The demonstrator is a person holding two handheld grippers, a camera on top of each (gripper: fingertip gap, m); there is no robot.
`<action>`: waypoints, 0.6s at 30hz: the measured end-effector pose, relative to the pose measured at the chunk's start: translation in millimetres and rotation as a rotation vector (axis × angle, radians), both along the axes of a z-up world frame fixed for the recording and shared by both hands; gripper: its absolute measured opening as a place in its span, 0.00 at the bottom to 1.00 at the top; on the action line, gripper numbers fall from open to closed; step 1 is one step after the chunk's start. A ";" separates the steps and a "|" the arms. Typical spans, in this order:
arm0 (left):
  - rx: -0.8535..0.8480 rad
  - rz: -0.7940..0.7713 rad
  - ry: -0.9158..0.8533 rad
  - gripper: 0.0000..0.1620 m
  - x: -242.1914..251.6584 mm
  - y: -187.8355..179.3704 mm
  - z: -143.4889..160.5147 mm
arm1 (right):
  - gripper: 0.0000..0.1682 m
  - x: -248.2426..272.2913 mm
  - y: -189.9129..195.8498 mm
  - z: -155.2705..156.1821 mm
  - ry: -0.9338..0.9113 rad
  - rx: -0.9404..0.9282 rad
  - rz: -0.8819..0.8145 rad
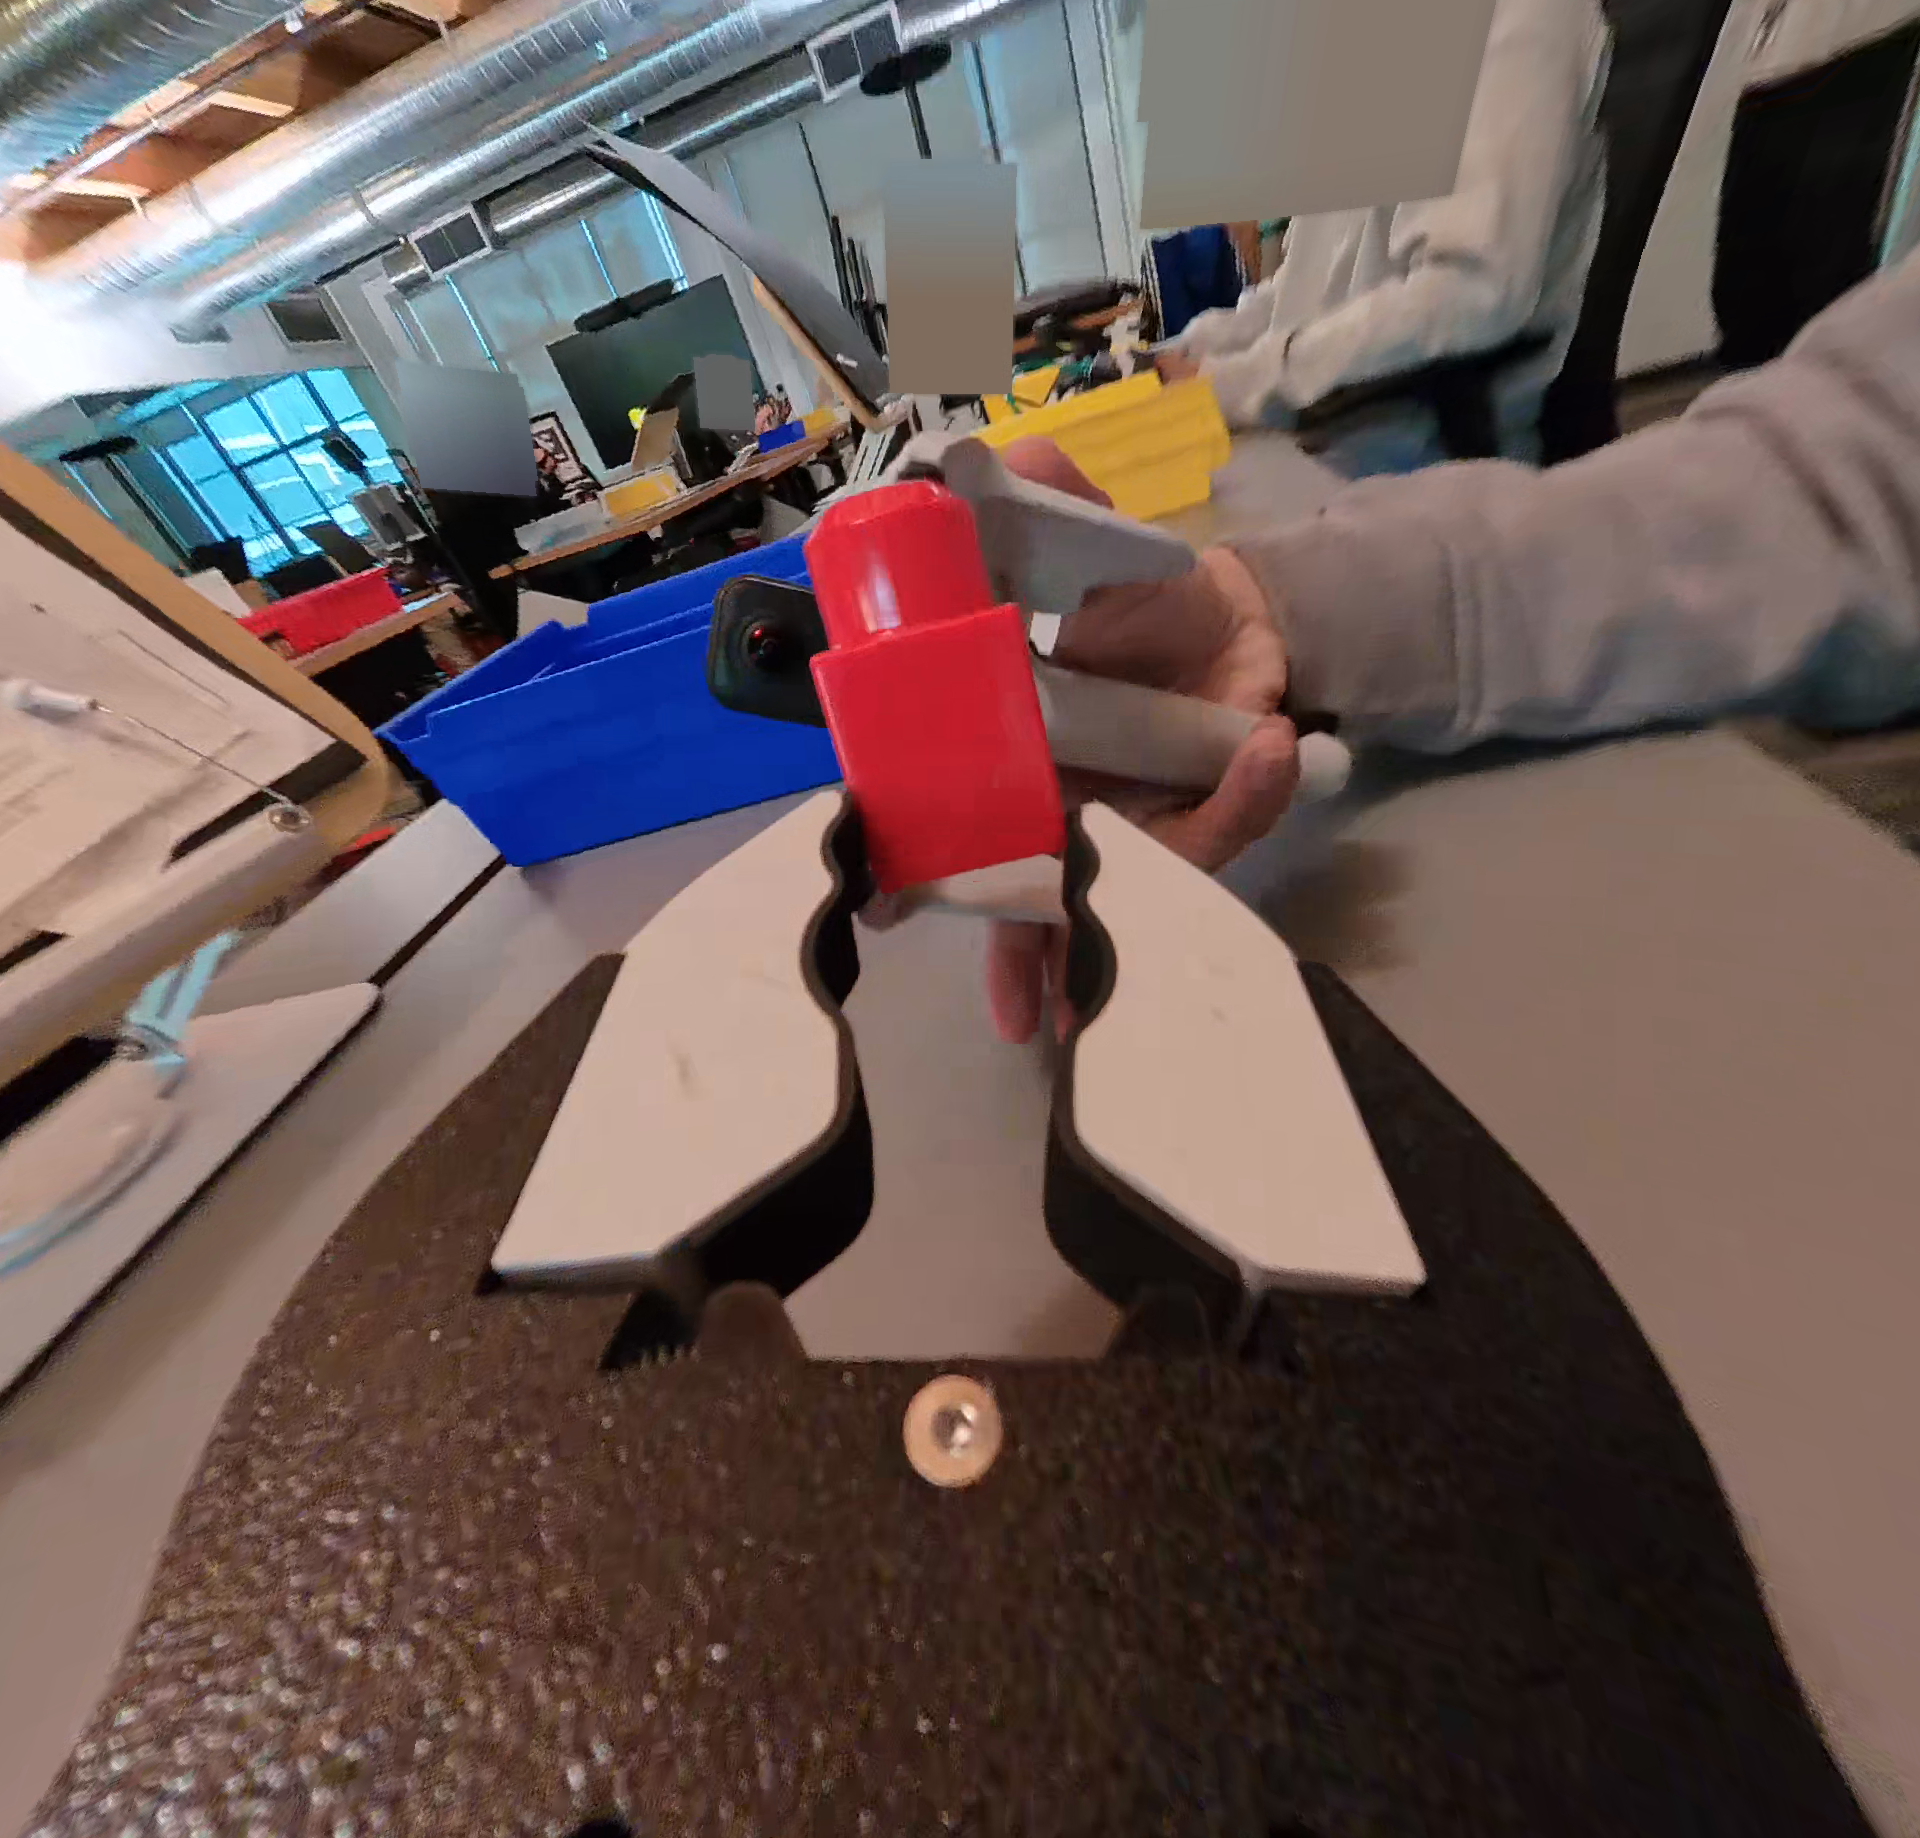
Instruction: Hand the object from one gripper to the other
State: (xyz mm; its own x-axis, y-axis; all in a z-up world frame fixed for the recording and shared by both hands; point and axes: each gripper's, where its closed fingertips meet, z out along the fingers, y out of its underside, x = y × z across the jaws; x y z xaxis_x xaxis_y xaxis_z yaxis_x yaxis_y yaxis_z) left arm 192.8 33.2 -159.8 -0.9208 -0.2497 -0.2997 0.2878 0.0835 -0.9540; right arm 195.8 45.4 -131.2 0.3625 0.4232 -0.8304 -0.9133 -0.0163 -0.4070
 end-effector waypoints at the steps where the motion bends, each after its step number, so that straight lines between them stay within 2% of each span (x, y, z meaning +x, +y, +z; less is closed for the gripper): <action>1: 0.020 0.004 -0.027 0.22 -0.2 -0.6 -2.2 | 0.40 -4.3 0.6 0.1 -0.010 -0.006 0.021; 7: 0.060 -0.007 -0.081 0.22 -3.9 -2.7 -5.2 | 0.42 -14.3 3.0 -1.2 0.012 -0.024 0.089; 13: 0.066 0.071 -0.018 0.22 7.6 1.3 -8.3 | 0.42 -5.2 4.8 -3.3 -0.047 -0.027 0.022; 14: 0.031 0.081 0.005 0.24 9.0 2.6 -4.8 | 0.42 -1.4 5.6 -5.8 -0.068 -0.045 -0.009; 15: -0.008 0.103 0.031 0.31 11.8 4.5 -0.5 | 0.41 5.3 6.6 -10.3 -0.111 -0.079 -0.066; 18: -0.053 0.133 0.142 0.40 18.1 7.1 3.9 | 0.42 18.6 7.4 -25.8 -0.400 -0.233 -0.229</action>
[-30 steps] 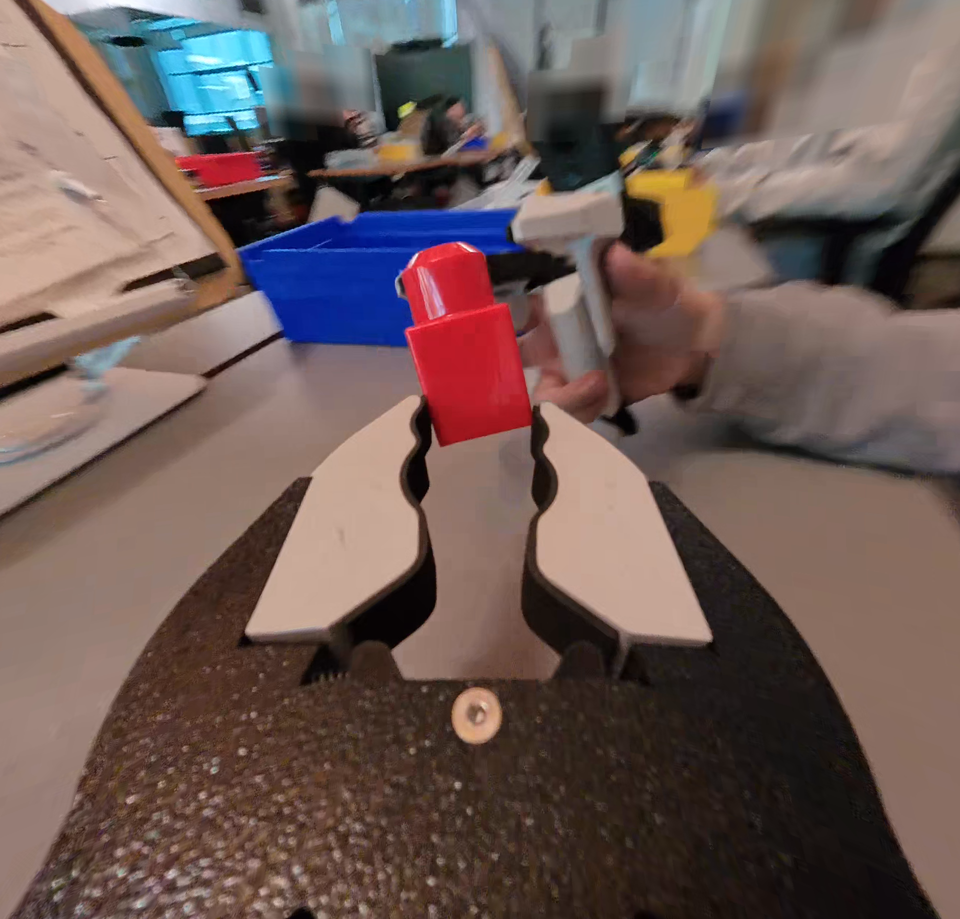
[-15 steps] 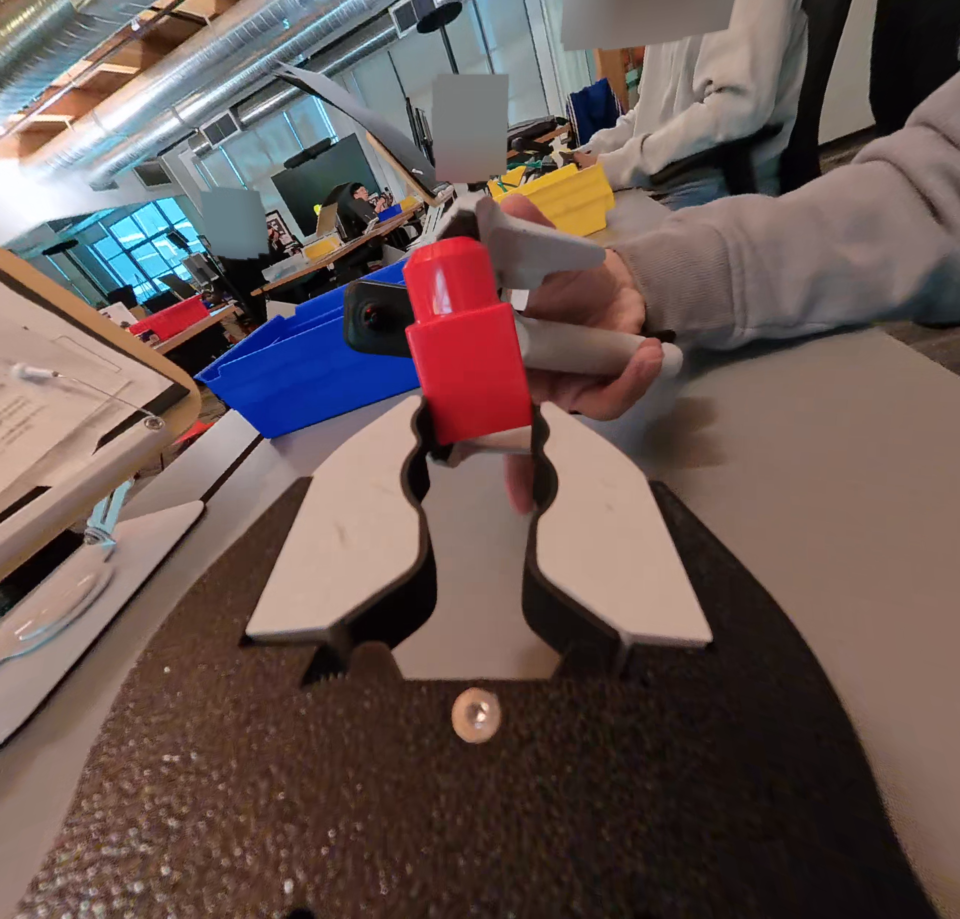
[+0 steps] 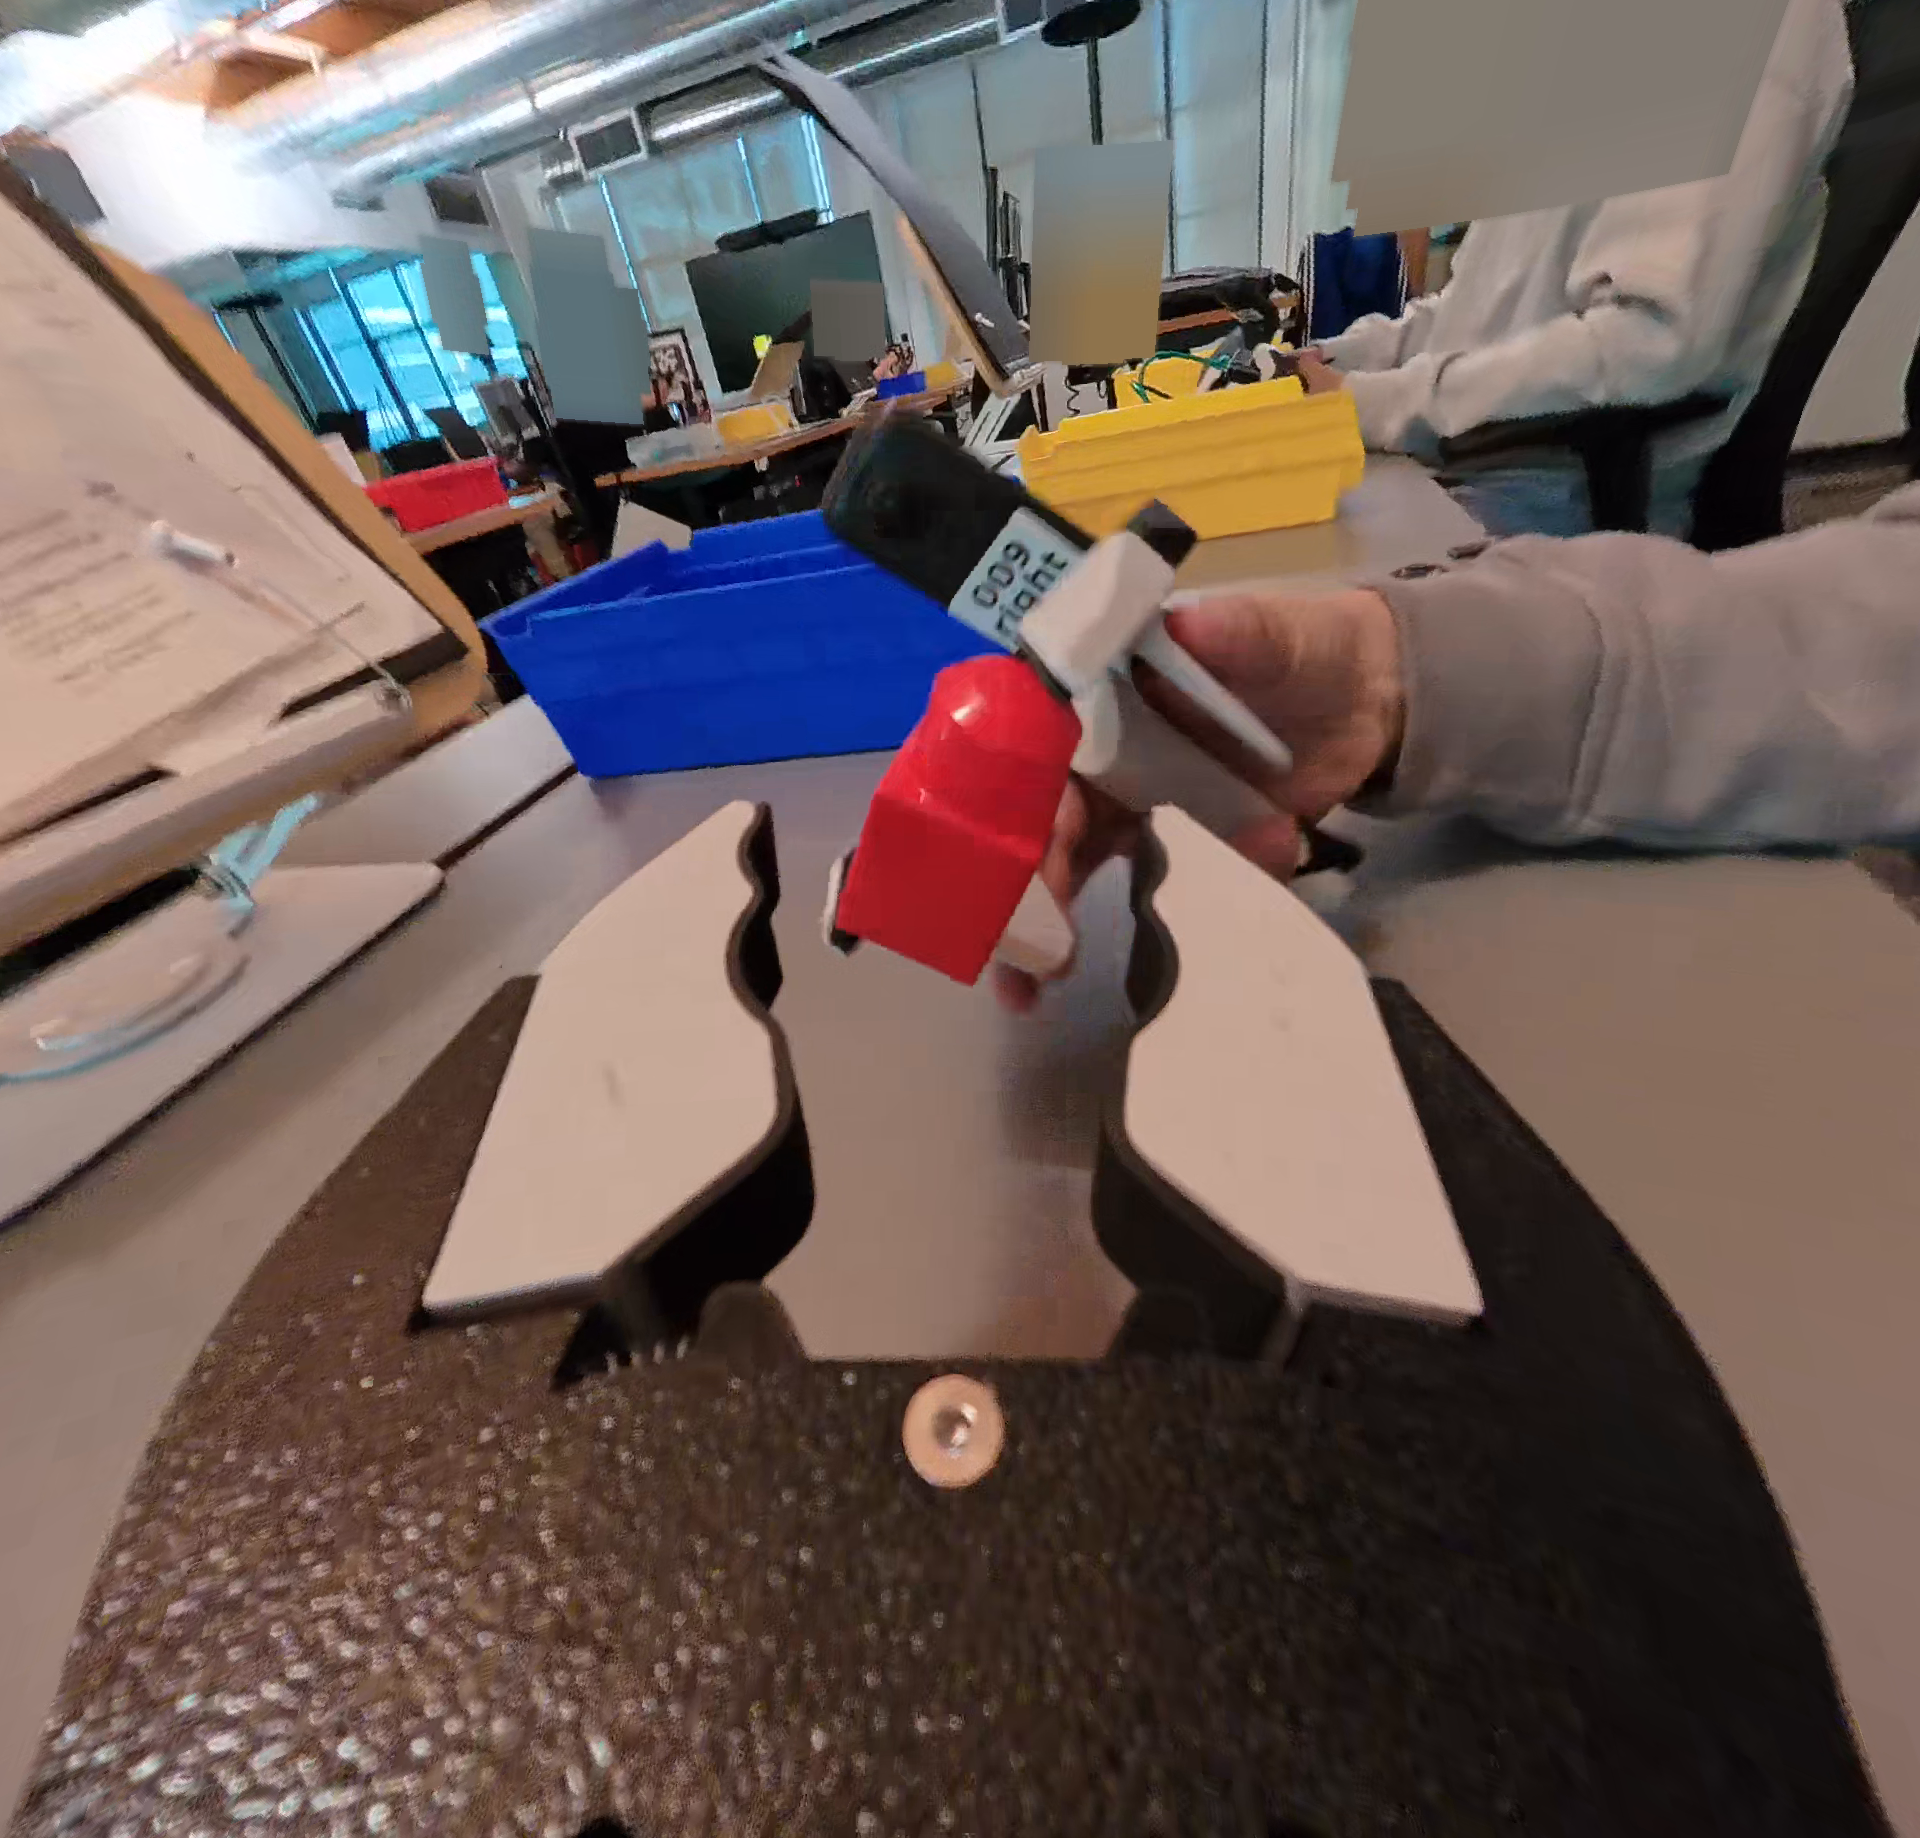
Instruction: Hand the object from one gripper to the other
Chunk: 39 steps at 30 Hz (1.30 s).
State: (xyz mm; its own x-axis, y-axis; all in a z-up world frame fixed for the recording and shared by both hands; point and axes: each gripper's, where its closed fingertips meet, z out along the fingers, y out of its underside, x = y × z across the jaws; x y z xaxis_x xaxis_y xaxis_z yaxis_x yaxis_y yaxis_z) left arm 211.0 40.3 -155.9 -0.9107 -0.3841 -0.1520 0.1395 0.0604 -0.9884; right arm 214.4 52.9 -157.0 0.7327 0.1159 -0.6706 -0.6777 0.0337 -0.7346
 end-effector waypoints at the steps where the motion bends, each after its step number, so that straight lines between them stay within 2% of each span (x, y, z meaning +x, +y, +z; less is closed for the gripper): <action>1: -0.024 -0.016 0.065 0.41 -0.2 -1.1 0.2 | 0.41 1.6 -0.8 1.1 -0.118 -0.026 -0.044; 4: -0.152 -0.143 0.376 0.44 -5.0 -5.5 1.2 | 0.41 1.6 -2.9 8.1 -0.507 -0.089 -0.152; 7: -0.141 -0.276 0.642 0.43 -13.9 -11.2 -14.0 | 0.41 -0.6 -8.3 16.0 -0.858 -0.120 -0.243; 10: -0.159 -0.345 0.718 0.45 -21.5 -15.0 -15.8 | 0.42 -4.6 -10.3 13.3 -1.090 -0.167 -0.252; 14: -0.193 -0.433 0.807 0.41 -30.6 -15.8 -11.0 | 0.41 -13.8 -6.7 0.1 -1.455 -0.249 -0.234; 17: -0.219 -0.464 0.875 0.38 -31.4 -14.7 -10.7 | 0.41 -22.8 -0.5 -8.9 -1.583 -0.264 -0.188; 19: -0.264 -0.477 0.903 0.32 -28.9 -13.4 -5.8 | 0.41 -27.8 1.7 -6.9 -1.616 -0.240 -0.187; 22: -0.287 -0.468 0.910 0.22 -24.7 -10.2 -4.7 | 0.41 -27.3 1.4 -4.7 -1.630 -0.242 -0.199; 25: -0.225 -0.407 0.888 0.22 -20.4 -9.6 -13.9 | 0.41 -23.0 1.2 -12.0 -1.658 -0.299 -0.209; 27: -0.221 -0.374 0.860 0.22 -17.0 -8.0 -13.7 | 0.40 -22.9 1.7 -9.9 -1.579 -0.291 -0.220; 28: -0.224 -0.358 0.824 0.22 -15.2 -7.1 -11.9 | 0.38 -24.0 1.4 -5.1 -1.485 -0.257 -0.223; 31: -0.252 -0.303 0.722 0.22 -8.2 -1.5 -2.3 | 0.46 -21.4 -5.2 22.7 -1.109 -0.086 -0.263; 35: -0.287 -0.239 0.536 0.22 -2.2 7.5 12.1 | 0.44 -5.1 -11.1 33.6 -0.649 0.015 -0.235; 37: -0.265 -0.215 0.442 0.22 -3.1 8.9 14.8 | 0.38 -5.3 -8.1 30.6 -0.534 0.033 -0.194; 39: -0.226 -0.206 0.391 0.22 -5.6 6.8 13.7 | 0.29 -7.7 -4.0 27.1 -0.507 0.035 -0.177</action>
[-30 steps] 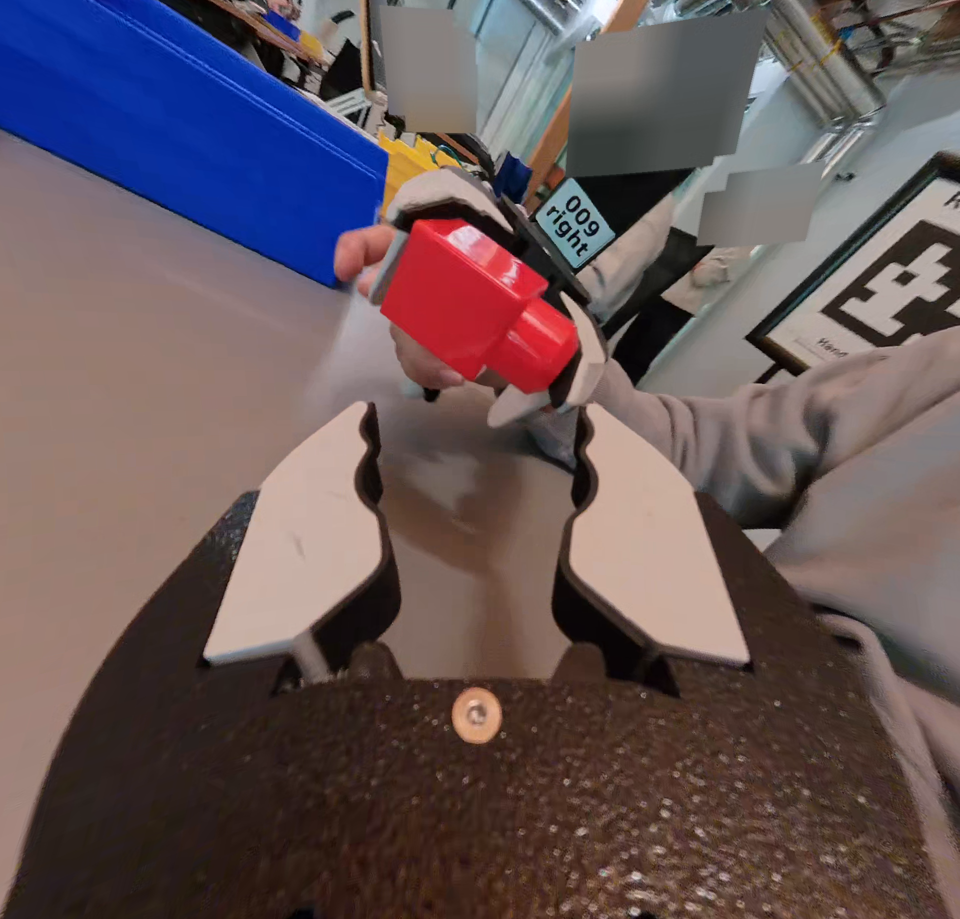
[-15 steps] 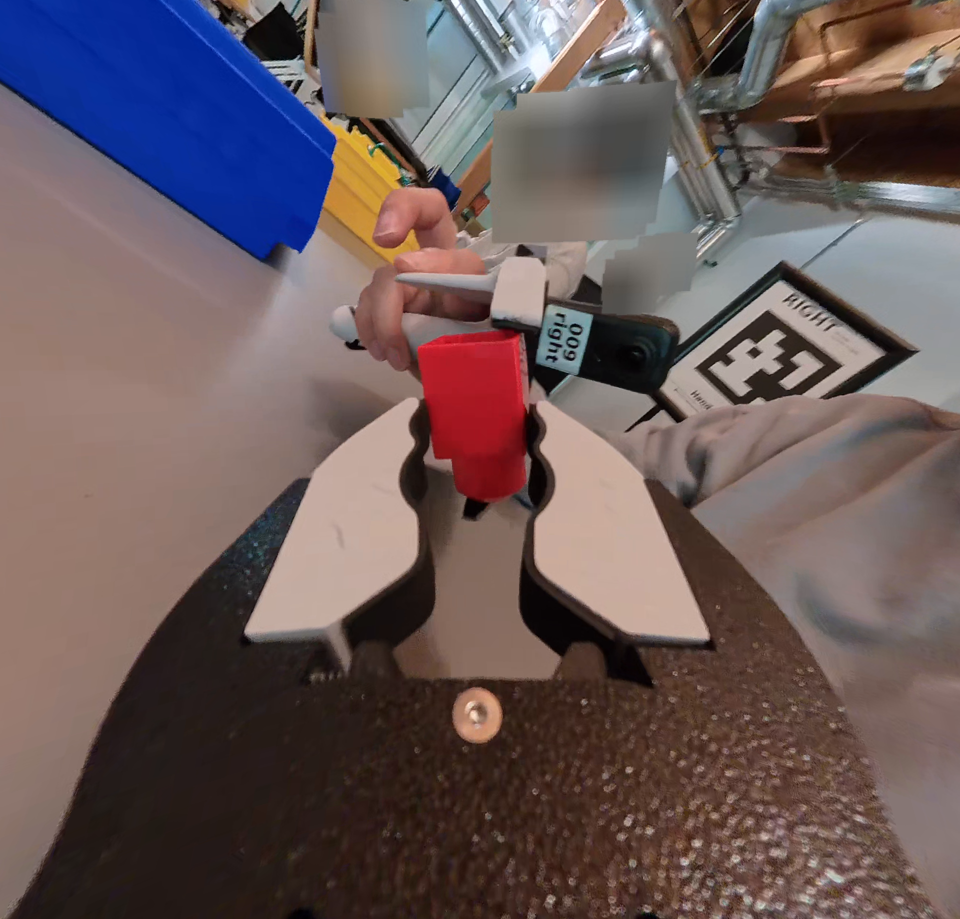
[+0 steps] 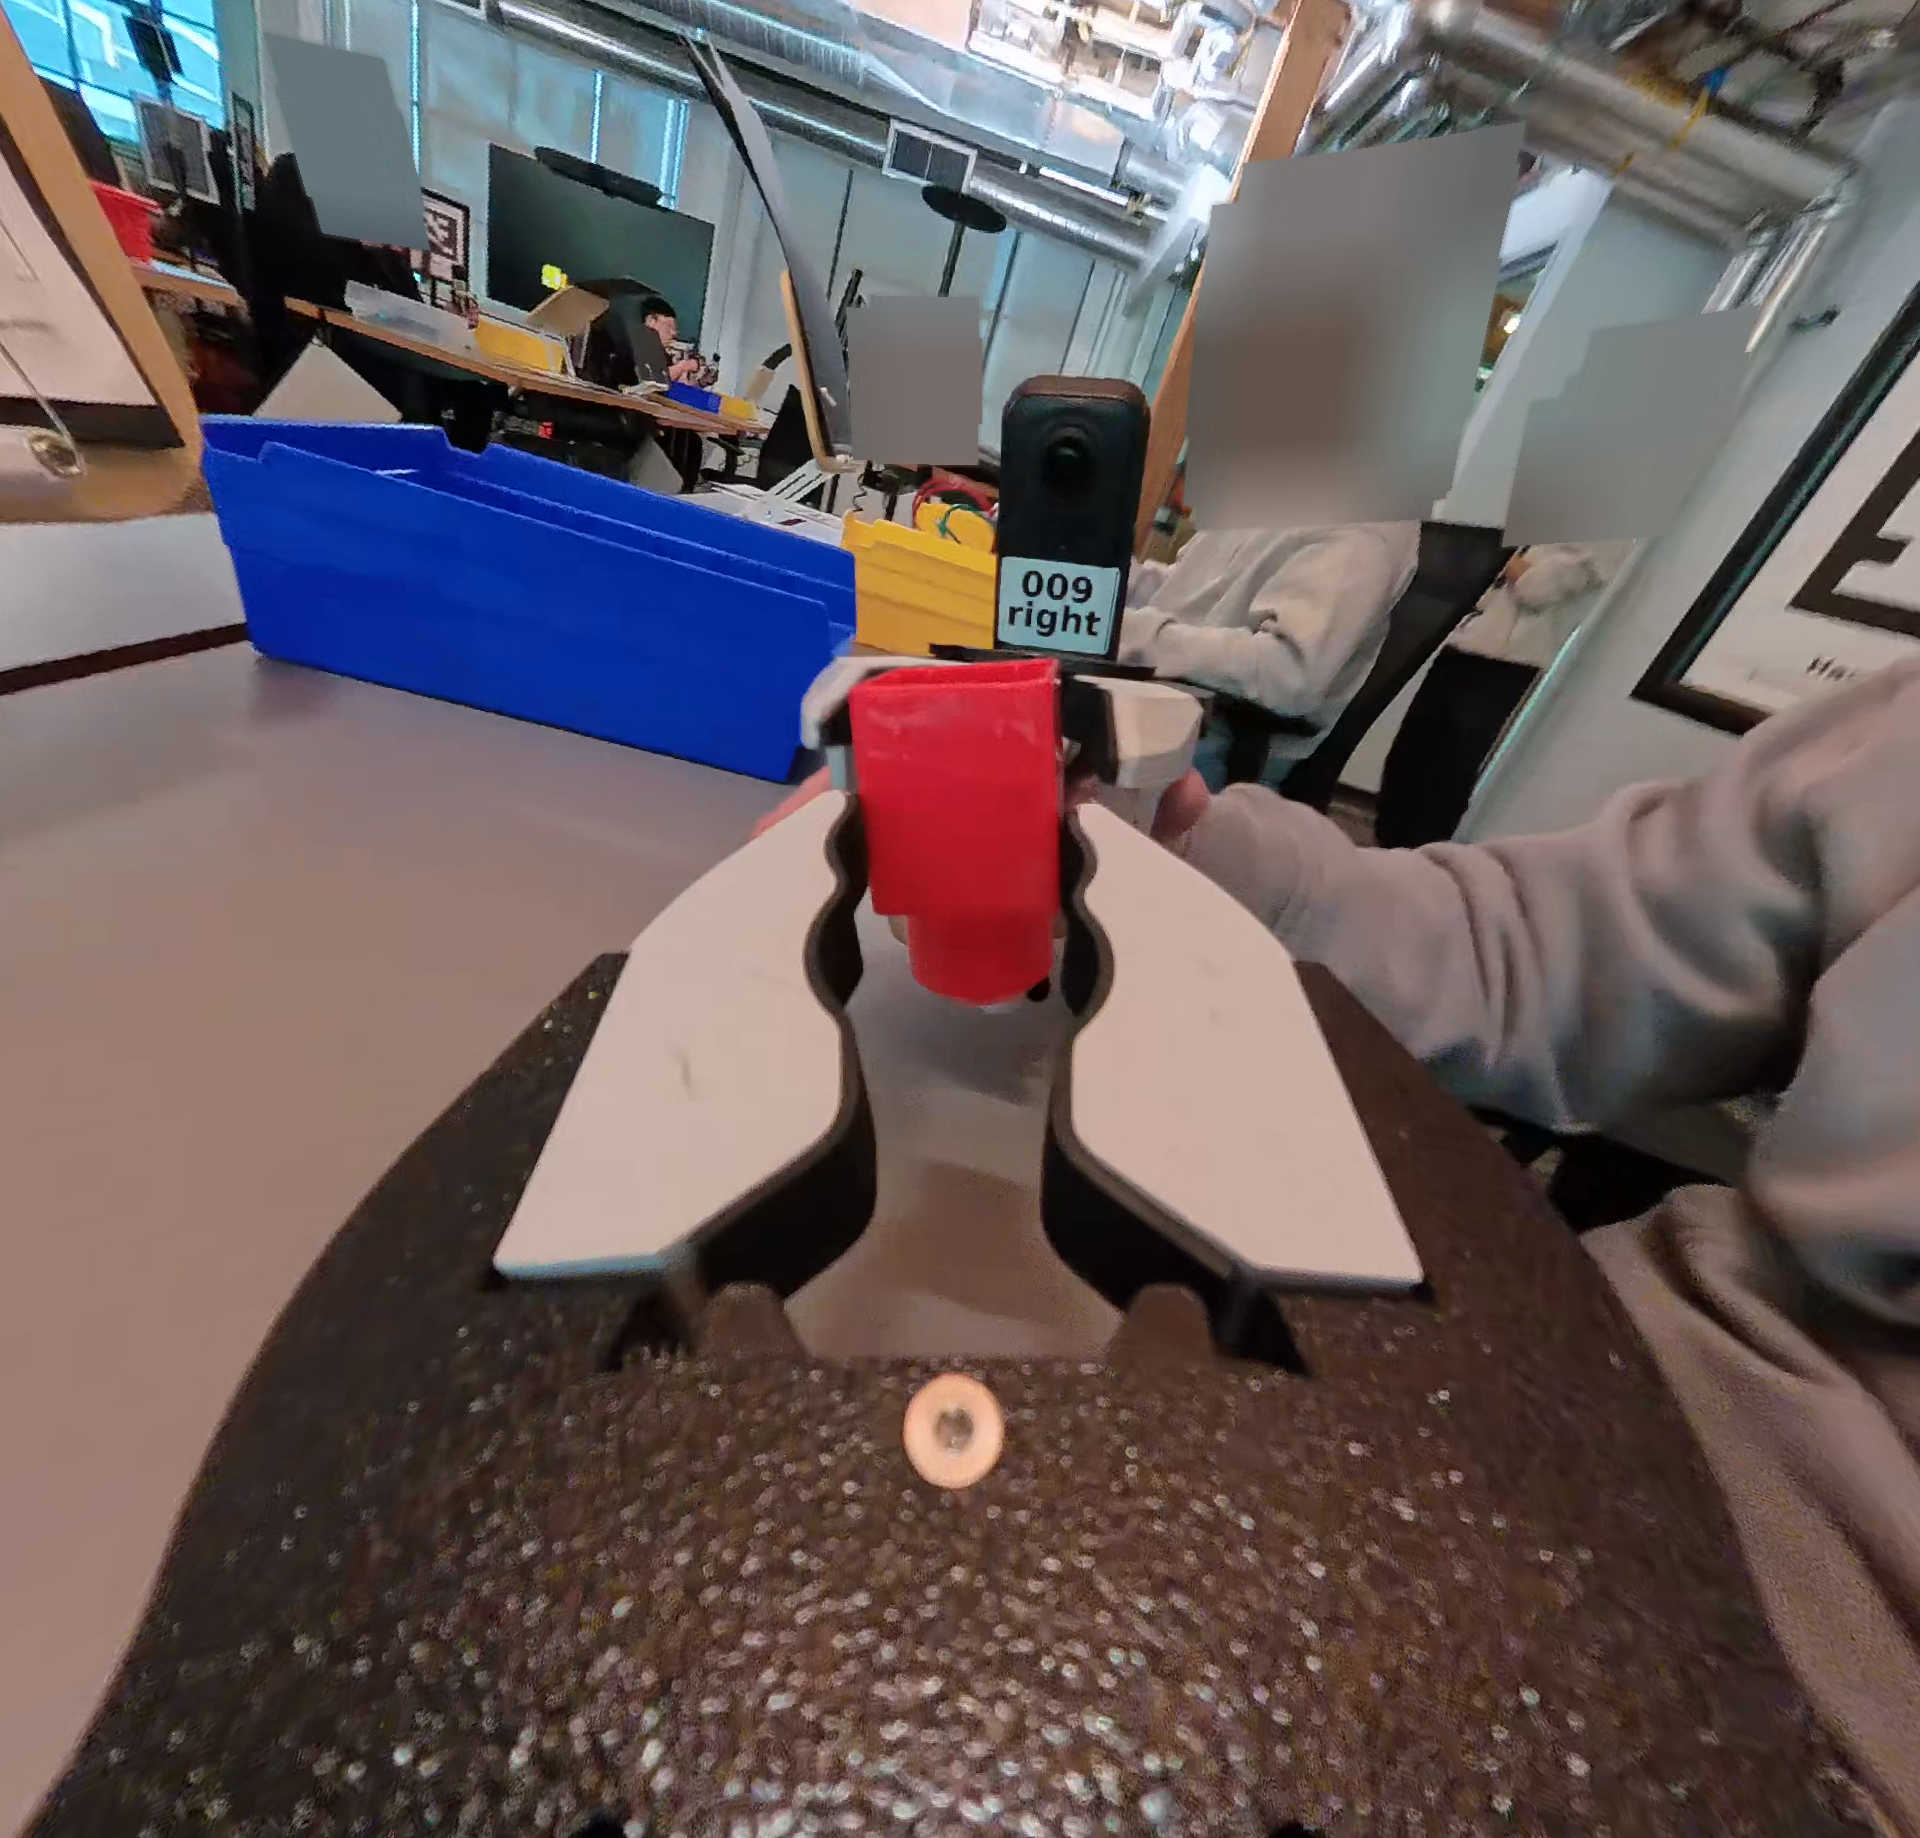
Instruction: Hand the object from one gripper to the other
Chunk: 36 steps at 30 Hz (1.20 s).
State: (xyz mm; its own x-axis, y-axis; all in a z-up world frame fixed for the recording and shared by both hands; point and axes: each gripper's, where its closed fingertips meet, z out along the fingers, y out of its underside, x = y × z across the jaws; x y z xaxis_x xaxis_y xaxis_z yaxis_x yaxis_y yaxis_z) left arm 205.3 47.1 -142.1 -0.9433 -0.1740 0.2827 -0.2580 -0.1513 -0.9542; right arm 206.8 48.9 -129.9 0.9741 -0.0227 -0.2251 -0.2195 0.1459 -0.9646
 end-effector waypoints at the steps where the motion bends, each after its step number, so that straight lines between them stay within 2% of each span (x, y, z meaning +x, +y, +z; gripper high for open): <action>1: 0.015 0.003 -0.022 0.22 -1.0 -1.5 -1.2 | 0.23 -1.4 1.6 -0.9 0.000 -0.001 0.006; 8: 0.062 0.076 -0.090 0.22 4.9 -0.9 -2.4 | 0.20 6.9 2.8 -2.2 0.053 -0.003 -0.032; 10: 0.096 0.242 -0.163 0.24 20.4 5.8 -1.1 | 0.20 28.9 -2.8 -4.7 0.127 0.016 -0.172; 11: 0.143 0.317 -0.230 0.29 25.0 8.4 -2.0 | 0.20 39.9 -7.6 -7.7 0.172 0.029 -0.242; 12: 0.213 0.381 -0.296 0.34 28.7 9.6 -4.8 | 0.20 48.9 -12.5 -11.0 0.216 0.045 -0.302; 14: 0.362 0.478 -0.392 0.35 34.8 8.3 -12.6 | 0.20 58.3 -18.5 -16.5 0.279 0.067 -0.365; 18: 0.474 0.632 -0.428 0.32 44.7 3.2 -20.3 | 0.20 59.5 -16.8 -18.7 0.279 0.065 -0.396; 21: 0.482 0.642 -0.405 0.30 43.0 -6.6 -26.2 | 0.20 57.3 -12.4 -19.5 0.269 0.067 -0.407; 25: 0.491 0.726 -0.375 0.22 47.4 -3.3 -27.0 | 0.20 52.9 -4.4 -24.0 0.272 0.054 -0.389; 29: 0.472 0.683 -0.334 0.21 48.0 -0.8 -26.2 | 0.20 50.8 -4.8 -21.4 0.274 0.070 -0.338; 30: 0.454 0.669 -0.316 0.21 48.1 0.7 -25.0 | 0.23 49.4 -6.4 -17.2 0.283 0.093 -0.302; 31: 0.422 0.649 -0.294 0.21 47.9 2.8 -22.9 | 0.30 48.5 -9.2 -11.0 0.295 0.128 -0.263; 32: 0.361 0.599 -0.270 0.21 45.3 2.8 -18.5 | 0.34 47.5 -13.1 -4.6 0.309 0.162 -0.221; 36: 0.035 0.211 -0.108 0.21 14.8 -3.8 5.3 | 0.32 36.8 -25.6 14.8 0.307 0.238 -0.054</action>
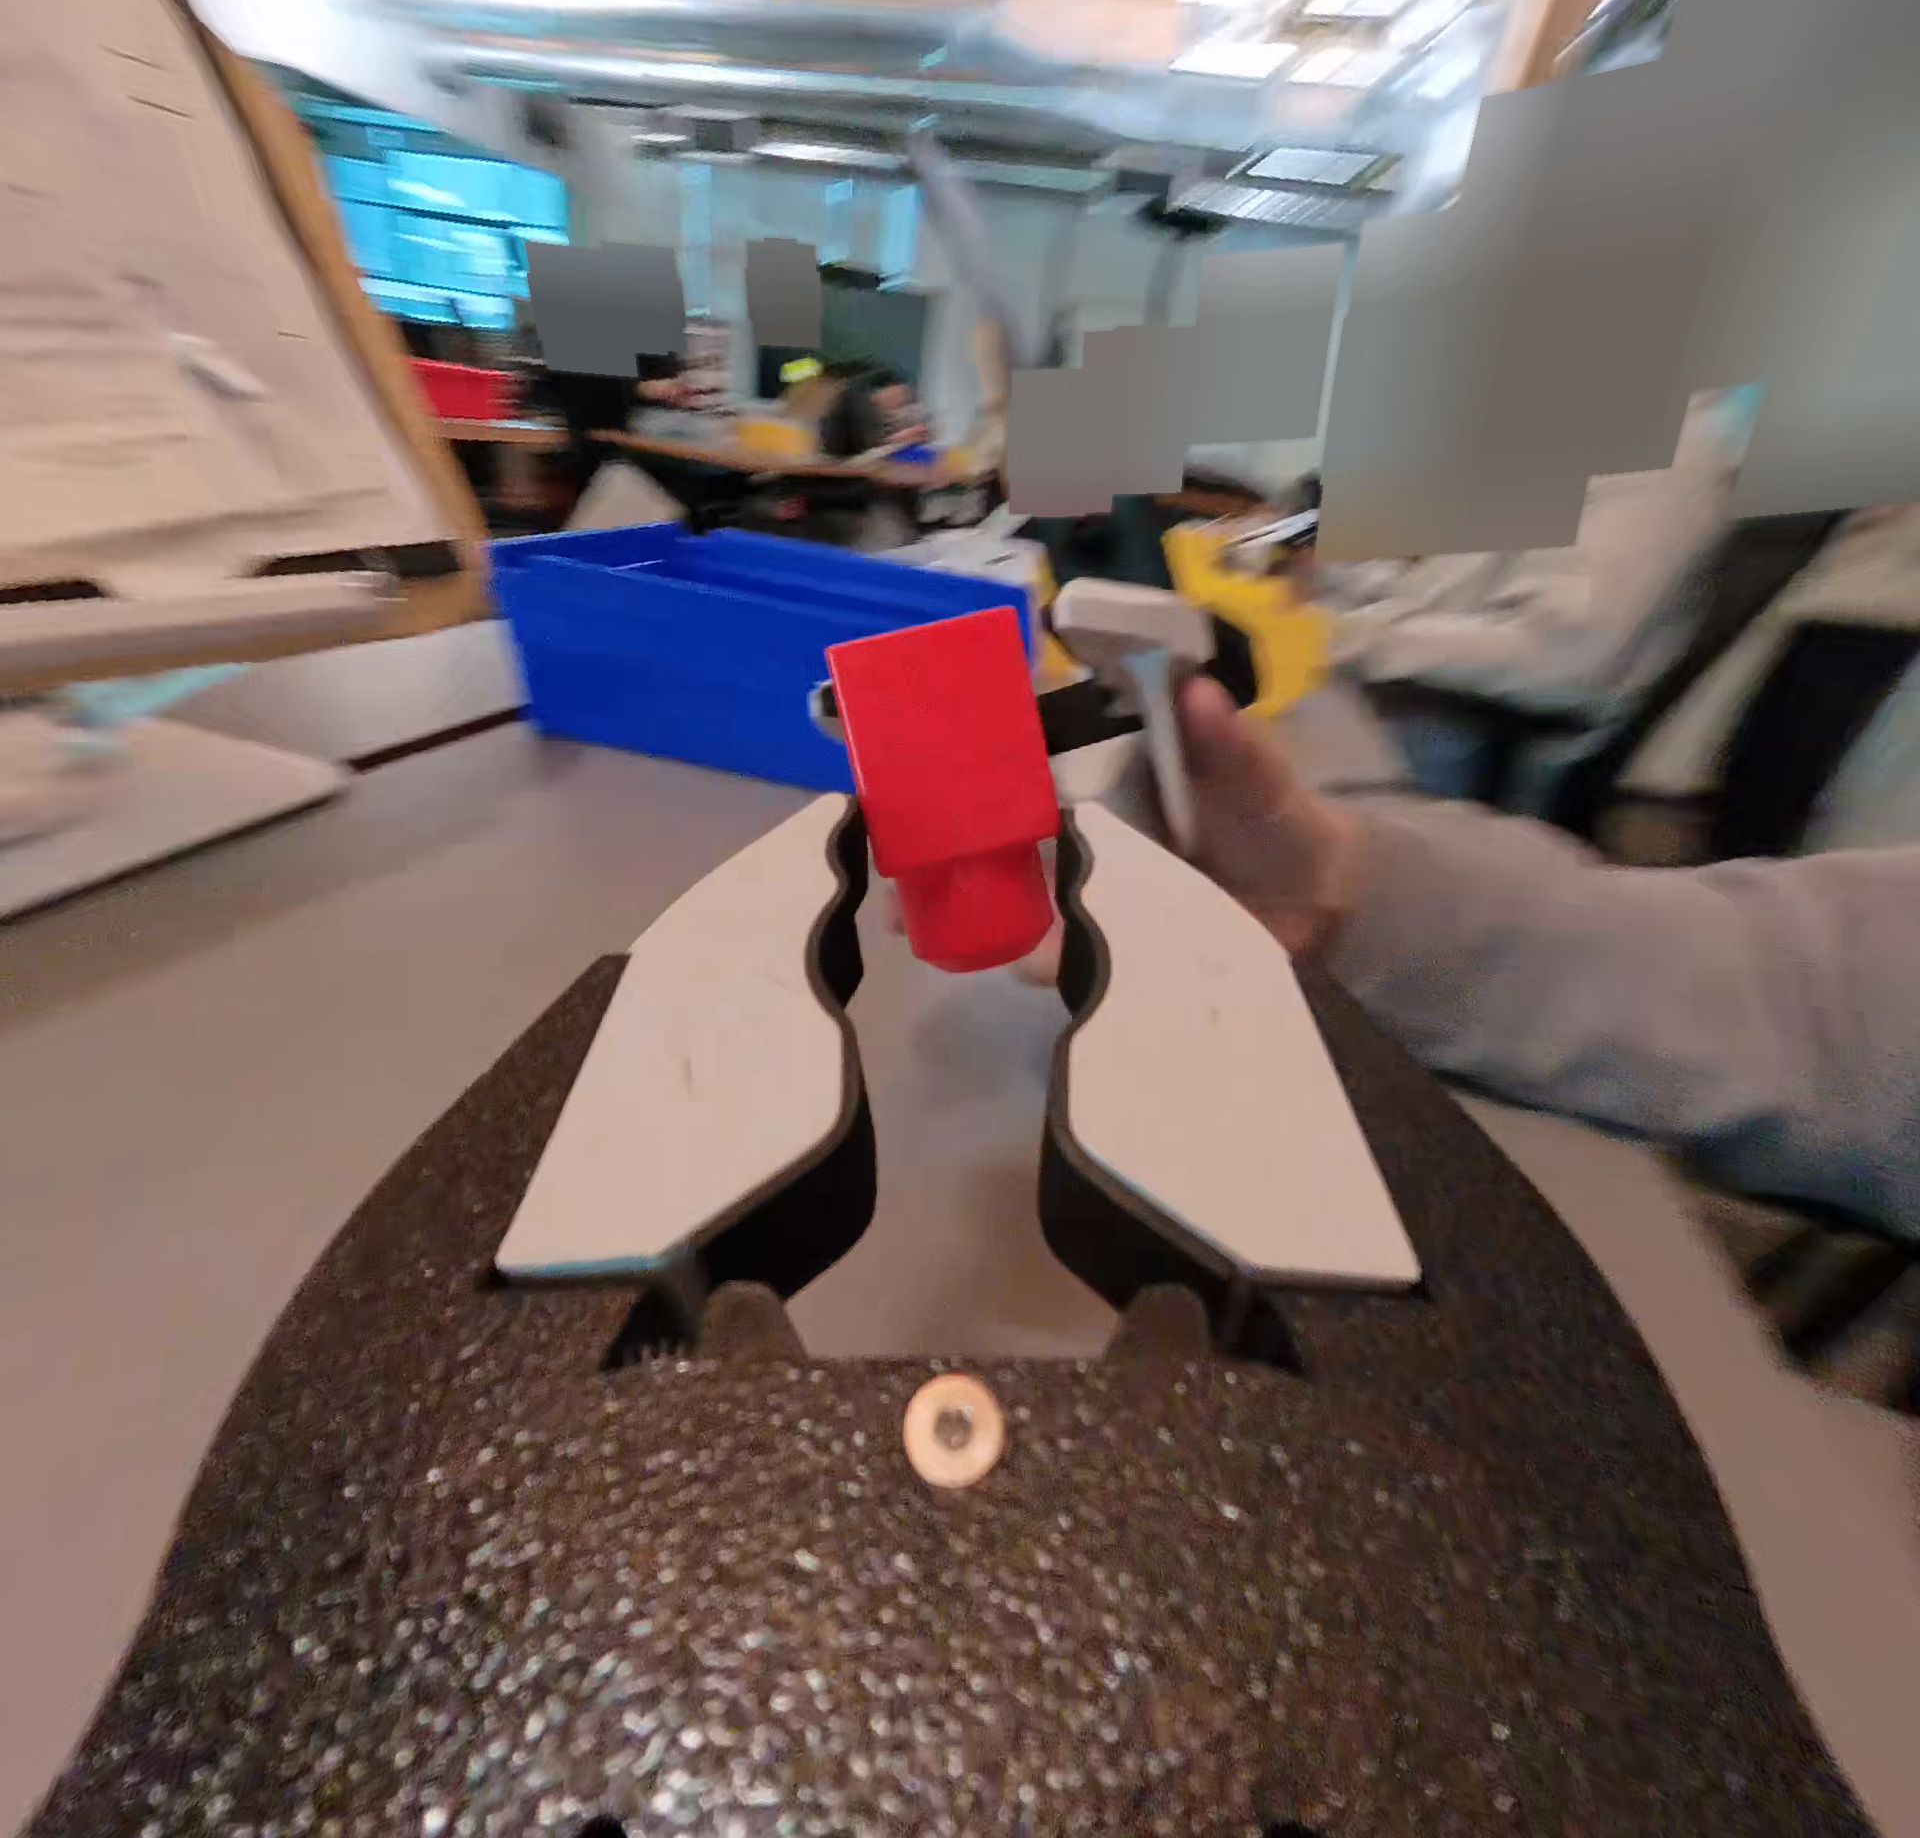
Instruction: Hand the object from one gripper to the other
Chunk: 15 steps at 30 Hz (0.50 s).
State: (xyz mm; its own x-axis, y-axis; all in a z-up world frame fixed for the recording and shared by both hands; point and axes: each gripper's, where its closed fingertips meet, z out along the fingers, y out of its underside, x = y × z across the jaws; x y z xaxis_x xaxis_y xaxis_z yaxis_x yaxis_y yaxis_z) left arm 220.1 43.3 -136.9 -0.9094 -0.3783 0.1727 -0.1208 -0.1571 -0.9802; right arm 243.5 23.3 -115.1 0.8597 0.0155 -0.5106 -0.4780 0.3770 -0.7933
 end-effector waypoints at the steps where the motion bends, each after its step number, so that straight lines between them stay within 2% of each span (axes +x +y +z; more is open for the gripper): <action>1: -0.056 -0.064 0.032 0.21 -4.7 1.2 3.8 | 0.32 -3.8 -0.2 2.5 -0.017 0.006 0.020; 5: -0.114 -0.250 0.098 0.21 -20.4 0.5 5.5 | 0.33 -22.7 12.8 -0.9 -0.114 -0.065 0.083; 7: -0.065 -0.254 0.089 0.21 -21.9 -2.2 -0.3 | 0.34 -25.5 18.2 -6.5 -0.136 -0.103 0.080; 8: -0.039 -0.261 0.079 0.21 -24.0 -4.3 -3.0 | 0.32 -26.9 19.4 -7.3 -0.141 -0.103 0.086; 9: -0.022 -0.257 0.074 0.21 -24.3 -5.9 -4.9 | 0.24 -30.6 19.1 -5.6 -0.155 -0.084 0.105; 12: -0.009 -0.218 0.057 0.21 -20.1 -6.2 -5.9 | 0.21 -27.8 19.1 -3.6 -0.172 -0.086 0.073; 15: 0.065 0.023 -0.075 0.21 1.8 1.3 -9.0 | 0.21 -5.1 14.5 -11.1 -0.177 -0.166 -0.115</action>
